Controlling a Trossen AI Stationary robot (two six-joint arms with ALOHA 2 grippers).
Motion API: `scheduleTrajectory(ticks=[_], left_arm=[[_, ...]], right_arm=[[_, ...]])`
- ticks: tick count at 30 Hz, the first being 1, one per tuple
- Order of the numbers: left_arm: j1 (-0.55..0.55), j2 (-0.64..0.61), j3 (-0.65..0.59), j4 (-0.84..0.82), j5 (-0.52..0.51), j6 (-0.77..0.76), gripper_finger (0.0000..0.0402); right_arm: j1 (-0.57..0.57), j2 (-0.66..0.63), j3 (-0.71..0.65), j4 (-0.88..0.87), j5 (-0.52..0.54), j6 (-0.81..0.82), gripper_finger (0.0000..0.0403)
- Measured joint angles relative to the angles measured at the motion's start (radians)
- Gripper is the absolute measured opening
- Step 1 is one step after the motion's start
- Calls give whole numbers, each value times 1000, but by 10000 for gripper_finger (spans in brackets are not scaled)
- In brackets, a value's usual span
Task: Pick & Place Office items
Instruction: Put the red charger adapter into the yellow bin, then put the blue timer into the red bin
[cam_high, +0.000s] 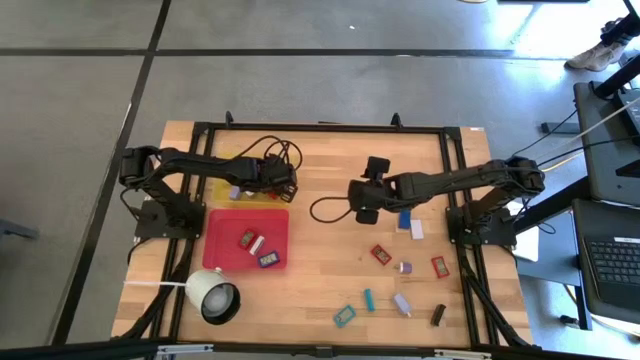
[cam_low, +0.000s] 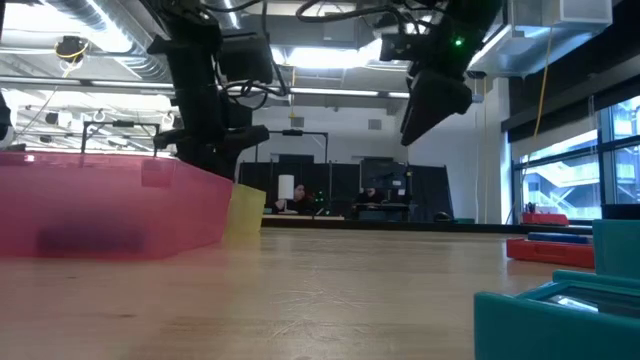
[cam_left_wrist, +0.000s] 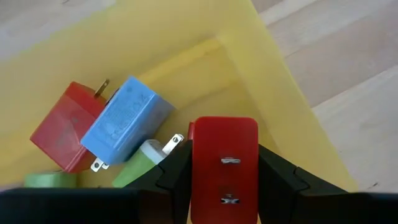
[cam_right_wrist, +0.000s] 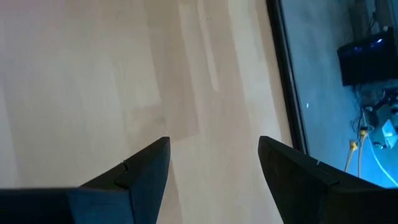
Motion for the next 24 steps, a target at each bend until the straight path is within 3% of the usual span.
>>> scheduleTrajectory(ticks=[7, 13, 24], left_arm=[[0, 1, -3, -6, -8, 39, 154], [1, -10, 0, -10, -16, 86, 196], [10, -87, 130, -67, -29, 234, 228]], right_arm=[[60, 0, 0, -150, -1, 163, 247], [125, 0, 0, -265, -109, 343, 247], [220, 0, -54, -403, -141, 756, 247]])
